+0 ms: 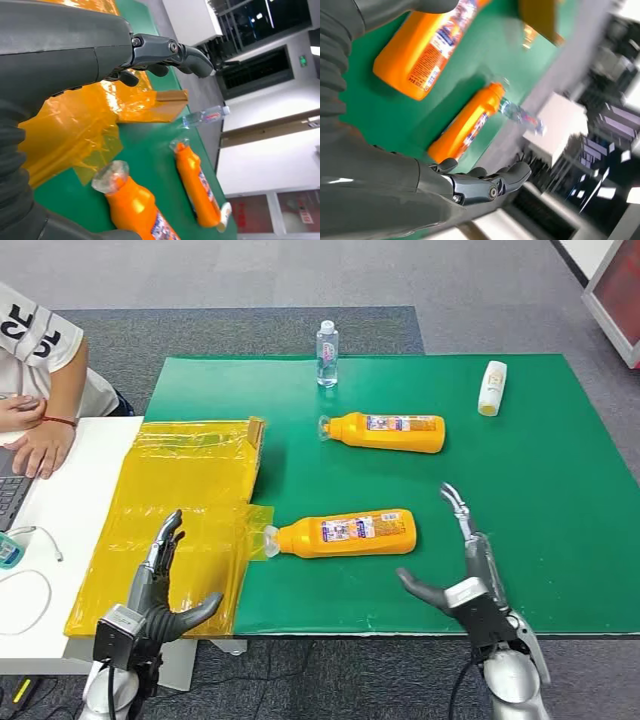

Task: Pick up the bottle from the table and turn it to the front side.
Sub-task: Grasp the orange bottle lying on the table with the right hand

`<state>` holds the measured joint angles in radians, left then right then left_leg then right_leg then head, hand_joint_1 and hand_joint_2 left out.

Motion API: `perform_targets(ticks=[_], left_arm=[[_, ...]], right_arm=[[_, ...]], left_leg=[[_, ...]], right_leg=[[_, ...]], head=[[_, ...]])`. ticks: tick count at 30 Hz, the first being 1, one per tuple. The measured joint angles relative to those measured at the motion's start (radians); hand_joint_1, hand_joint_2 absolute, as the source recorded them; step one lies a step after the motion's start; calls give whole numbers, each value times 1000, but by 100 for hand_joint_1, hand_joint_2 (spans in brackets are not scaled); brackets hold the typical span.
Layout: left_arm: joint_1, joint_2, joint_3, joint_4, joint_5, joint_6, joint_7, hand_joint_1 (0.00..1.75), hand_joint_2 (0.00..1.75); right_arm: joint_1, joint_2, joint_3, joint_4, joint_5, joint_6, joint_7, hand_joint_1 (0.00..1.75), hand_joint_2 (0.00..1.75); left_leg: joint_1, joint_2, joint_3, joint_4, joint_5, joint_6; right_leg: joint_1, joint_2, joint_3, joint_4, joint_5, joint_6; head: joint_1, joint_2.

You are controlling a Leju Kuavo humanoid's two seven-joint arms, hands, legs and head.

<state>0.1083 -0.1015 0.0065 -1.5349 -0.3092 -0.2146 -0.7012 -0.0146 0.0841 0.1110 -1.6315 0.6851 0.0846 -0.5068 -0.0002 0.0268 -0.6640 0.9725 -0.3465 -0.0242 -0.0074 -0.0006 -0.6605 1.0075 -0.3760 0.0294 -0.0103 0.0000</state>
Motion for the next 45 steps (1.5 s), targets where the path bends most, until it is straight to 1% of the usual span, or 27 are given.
perform_targets(ticks=[2, 3, 6, 9, 12, 16, 20, 23, 26, 30, 33, 39, 45], left_arm=[[-11, 5, -9, 7, 11, 4, 0, 0, 175], [-22, 10, -19, 16, 20, 7, 0, 0, 175], [-56, 28, -57, 43, 48, 23, 0, 0, 175], [-80, 44, -90, 65, 67, 36, 0, 0, 175], [-93, 57, -115, 83, 78, 43, 0, 0, 175], [-110, 68, -141, 100, 92, 45, 0, 0, 175], [-123, 73, -156, 113, 100, 46, 0, 0, 175], [-130, 76, -164, 123, 101, 50, 0, 0, 175], [-132, 77, -169, 132, 109, 57, 0, 0, 175], [-132, 79, -169, 140, 122, 59, 0, 0, 175], [-132, 80, -169, 143, 131, 57, 0, 0, 175], [-132, 84, -167, 147, 134, 53, 0, 0, 175], [-132, 88, -166, 151, 133, 53, 0, 0, 175]], right_arm=[[-29, -23, 35, 27, 36, -10, 10, 0, 175], [-61, -47, 73, 56, 66, -17, 19, 0, 175], [-181, -117, 203, 159, 123, -24, 49, 0, 175], [-308, -165, 332, 262, 151, -12, 82, 0, 175], [-430, -194, 446, 354, 177, 26, 115, 0, 175], [-595, -205, 597, 474, 230, 96, 167, 0, 175], [-727, -188, 726, 593, 286, 155, 216, 0, 175], [-796, -157, 802, 684, 313, 181, 246, 0, 175], [-848, -115, 863, 789, 330, 211, 278, 0, 175], [-887, -65, 918, 914, 337, 241, 301, 0, 175], [-904, -37, 950, 990, 341, 271, 316, 0, 175], [-927, -4, 993, 1099, 346, 321, 352, 0, 175], [-946, 17, 1012, 1158, 346, 337, 398, 0, 175]], left_leg=[[0, 0, 0, 0, 1, 0], [0, 0, 0, 0, 1, 0], [0, 0, 0, 0, 3, 0], [0, 0, 0, 0, 4, 0], [0, 0, 0, 0, 5, 0], [0, 0, 0, 0, 6, 0], [0, 0, 0, 0, 6, 0], [0, 0, 0, 0, 6, 0], [0, 0, 0, 0, 6, 0], [0, 0, 0, 0, 6, 0], [0, -1, 0, 0, 6, 0], [0, -1, 0, 0, 6, 0], [0, -1, 0, 0, 6, 0]], right_leg=[[0, 0, 0, 0, 1, 0], [0, 0, 0, 0, 2, 0], [0, 0, 0, 0, 3, 0], [0, 0, 0, 0, 4, 0], [0, 0, 0, 0, 5, 0], [0, 0, 0, 0, 5, 0], [0, -1, 0, 1, 5, 0], [0, -1, 0, 1, 5, 0], [0, -1, 0, 1, 4, 0], [0, -1, -1, 1, 4, 0], [0, -1, 0, 0, 4, 0], [0, -2, 0, 0, 4, 0], [0, -2, 0, 0, 4, 0]], head=[[0, 0], [0, 0], [0, 0], [0, 0], [0, 0], [0, 0], [0, 0], [0, 0], [0, 0], [0, 0], [0, 0], [0, 0], [0, 0]])
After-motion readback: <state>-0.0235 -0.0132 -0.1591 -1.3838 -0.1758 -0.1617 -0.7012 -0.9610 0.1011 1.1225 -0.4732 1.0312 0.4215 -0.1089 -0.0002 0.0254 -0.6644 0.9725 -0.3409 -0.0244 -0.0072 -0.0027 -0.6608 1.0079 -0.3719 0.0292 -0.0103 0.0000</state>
